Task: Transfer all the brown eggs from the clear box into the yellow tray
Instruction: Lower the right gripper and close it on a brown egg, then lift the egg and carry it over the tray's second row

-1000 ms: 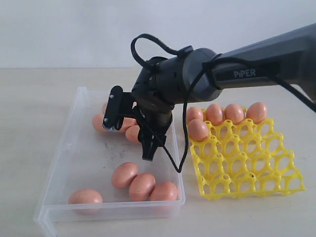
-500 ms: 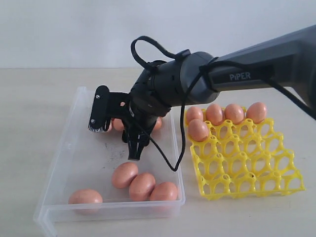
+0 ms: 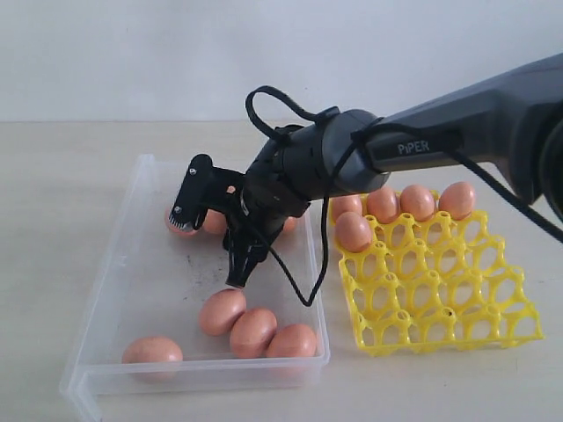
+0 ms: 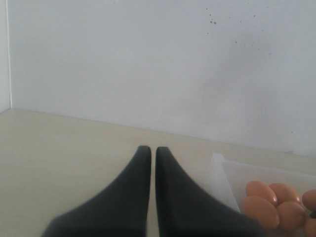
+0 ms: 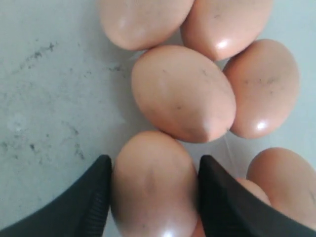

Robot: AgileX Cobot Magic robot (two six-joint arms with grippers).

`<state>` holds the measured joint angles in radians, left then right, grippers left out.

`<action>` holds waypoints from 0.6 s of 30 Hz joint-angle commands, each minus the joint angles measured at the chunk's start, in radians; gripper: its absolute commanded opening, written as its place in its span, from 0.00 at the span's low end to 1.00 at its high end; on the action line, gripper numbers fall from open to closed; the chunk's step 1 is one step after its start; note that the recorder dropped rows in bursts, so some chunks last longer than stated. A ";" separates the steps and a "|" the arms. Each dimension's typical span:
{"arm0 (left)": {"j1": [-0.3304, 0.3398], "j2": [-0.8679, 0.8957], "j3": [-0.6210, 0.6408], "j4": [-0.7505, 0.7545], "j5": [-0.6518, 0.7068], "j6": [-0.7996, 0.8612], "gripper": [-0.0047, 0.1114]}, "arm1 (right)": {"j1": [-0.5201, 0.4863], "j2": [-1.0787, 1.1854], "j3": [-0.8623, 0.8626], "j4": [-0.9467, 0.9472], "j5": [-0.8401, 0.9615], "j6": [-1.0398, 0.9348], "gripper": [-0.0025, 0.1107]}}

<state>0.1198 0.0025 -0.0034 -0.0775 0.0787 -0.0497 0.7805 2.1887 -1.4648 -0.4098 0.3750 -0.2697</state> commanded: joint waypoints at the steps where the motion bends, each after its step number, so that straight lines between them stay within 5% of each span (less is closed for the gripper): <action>1: -0.002 -0.002 0.003 -0.009 -0.001 -0.009 0.07 | -0.004 -0.003 -0.003 0.005 -0.036 0.042 0.02; 10: -0.002 -0.002 0.003 -0.009 -0.003 -0.009 0.07 | -0.004 -0.184 0.031 0.005 -0.153 0.320 0.02; 12: -0.002 -0.002 0.003 -0.009 -0.003 -0.009 0.07 | -0.008 -0.265 0.153 0.005 -0.348 0.402 0.02; 18: -0.002 -0.002 0.003 -0.009 -0.001 -0.009 0.07 | -0.083 -0.435 0.384 0.055 -0.556 0.468 0.02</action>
<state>0.1198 0.0025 -0.0034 -0.0775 0.0787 -0.0497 0.7401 1.8287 -1.1659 -0.3950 -0.0853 0.1731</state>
